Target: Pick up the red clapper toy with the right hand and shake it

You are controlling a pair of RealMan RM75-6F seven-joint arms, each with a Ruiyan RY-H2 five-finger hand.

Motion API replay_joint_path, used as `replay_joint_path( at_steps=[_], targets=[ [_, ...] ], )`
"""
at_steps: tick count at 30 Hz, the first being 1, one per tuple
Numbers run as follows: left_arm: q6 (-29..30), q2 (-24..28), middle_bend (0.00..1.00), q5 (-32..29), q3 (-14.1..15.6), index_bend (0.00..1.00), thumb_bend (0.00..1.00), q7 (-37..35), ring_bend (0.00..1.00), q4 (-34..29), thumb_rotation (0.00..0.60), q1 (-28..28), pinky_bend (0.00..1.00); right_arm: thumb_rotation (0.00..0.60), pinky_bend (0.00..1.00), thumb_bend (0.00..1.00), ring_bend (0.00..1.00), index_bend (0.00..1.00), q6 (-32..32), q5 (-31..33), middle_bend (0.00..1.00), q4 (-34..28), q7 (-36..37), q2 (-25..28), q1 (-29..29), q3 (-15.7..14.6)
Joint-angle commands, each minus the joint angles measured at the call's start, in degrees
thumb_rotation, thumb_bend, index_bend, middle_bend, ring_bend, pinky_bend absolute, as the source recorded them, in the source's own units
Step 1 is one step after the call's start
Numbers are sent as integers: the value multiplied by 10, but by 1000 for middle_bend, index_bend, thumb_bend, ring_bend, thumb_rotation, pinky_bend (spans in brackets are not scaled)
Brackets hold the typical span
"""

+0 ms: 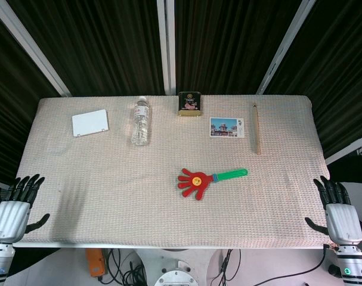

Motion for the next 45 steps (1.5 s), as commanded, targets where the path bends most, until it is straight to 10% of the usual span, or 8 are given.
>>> replay_joint_path(
  at_steps=[1,24,33,45],
  targets=[
    [1,-1,0,0,0,44,176,-1,0,1,600,1,0,600,0,54,0,0,-1,0,0,1,0,-1,1,0],
    [7,-4,0,2,1,44,177,-1,0,0,600,5,0,600,0,58,0,0,-155,11,0,-67,-107,22,128,42],
    [4,0,0,7,3,44,178,4,0,-7,600,2,0,600,0,75,0,0,-337,146,0,-116,-185,-5,258,88],
    [14,9,0,5,4,44,178,-5,0,-7,600,11,0,600,0,100,0,54,-366,320,0,-69,-313,-121,367,94]
  ],
)
